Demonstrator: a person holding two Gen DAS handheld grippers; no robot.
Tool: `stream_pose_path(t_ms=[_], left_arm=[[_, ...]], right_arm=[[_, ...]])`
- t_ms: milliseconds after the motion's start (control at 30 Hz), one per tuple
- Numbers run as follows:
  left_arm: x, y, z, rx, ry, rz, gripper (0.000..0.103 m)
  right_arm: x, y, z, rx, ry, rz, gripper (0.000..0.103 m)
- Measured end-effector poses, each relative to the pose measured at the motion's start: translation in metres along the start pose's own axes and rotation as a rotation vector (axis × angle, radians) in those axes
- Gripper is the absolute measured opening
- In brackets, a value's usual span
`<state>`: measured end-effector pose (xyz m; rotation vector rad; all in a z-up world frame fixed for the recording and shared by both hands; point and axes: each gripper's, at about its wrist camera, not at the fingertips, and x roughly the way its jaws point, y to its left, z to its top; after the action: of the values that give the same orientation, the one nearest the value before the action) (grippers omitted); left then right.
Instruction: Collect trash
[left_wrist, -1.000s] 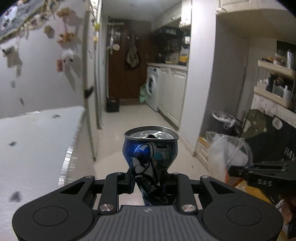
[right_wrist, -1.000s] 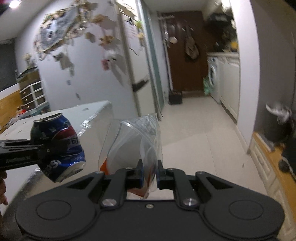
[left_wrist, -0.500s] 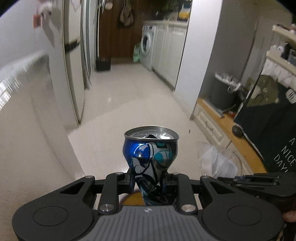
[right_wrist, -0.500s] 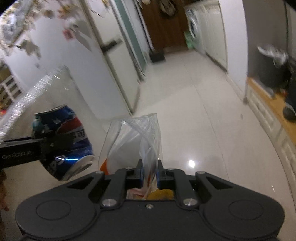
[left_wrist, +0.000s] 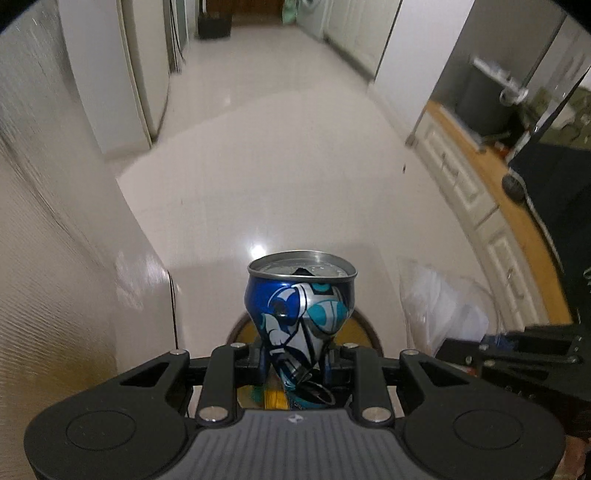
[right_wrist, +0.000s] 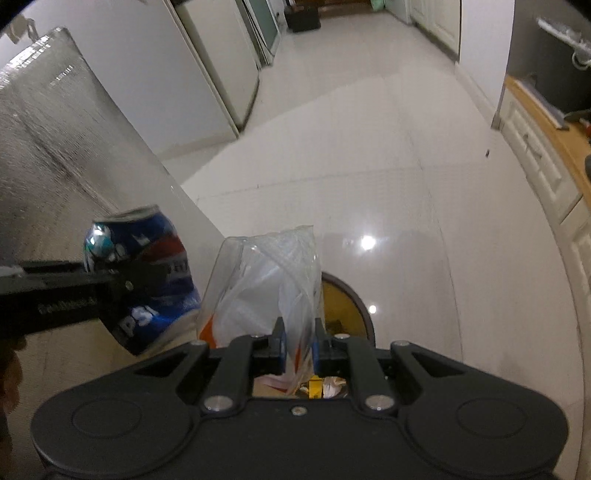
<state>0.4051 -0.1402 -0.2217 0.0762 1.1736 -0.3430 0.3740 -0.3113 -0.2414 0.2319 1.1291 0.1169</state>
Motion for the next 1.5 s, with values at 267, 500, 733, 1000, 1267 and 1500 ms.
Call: stream_pose_path(t_ms=[267, 500, 733, 1000, 1267, 1500], left_arm=[[0.054, 0.004, -0.009, 0.028, 0.185, -0.011, 0.027], [0.078, 0.002, -0.007, 0.044, 0.232, -0.004, 0.03], [0.091, 0.006, -0.01, 0.05, 0.256, 0.04, 0.056], [0.093, 0.028, -0.015, 0.019, 0.269, 0.125, 0.083], [0.088, 0.034, -0.021, 0.002, 0.276, 0.13, 0.098], [0.083, 0.039, -0.029, -0.028, 0.282, 0.13, 0.103]], right_arm=[[0.038, -0.001, 0.008, -0.006, 0.107, -0.001, 0.014], [0.06, -0.006, 0.006, -0.007, 0.164, 0.002, 0.014], [0.076, -0.012, 0.004, 0.002, 0.207, 0.001, 0.015], [0.093, -0.01, 0.003, -0.011, 0.232, -0.002, 0.017], [0.103, -0.013, -0.002, 0.008, 0.268, -0.002, 0.04], [0.1, -0.02, -0.013, 0.017, 0.302, -0.026, 0.046]])
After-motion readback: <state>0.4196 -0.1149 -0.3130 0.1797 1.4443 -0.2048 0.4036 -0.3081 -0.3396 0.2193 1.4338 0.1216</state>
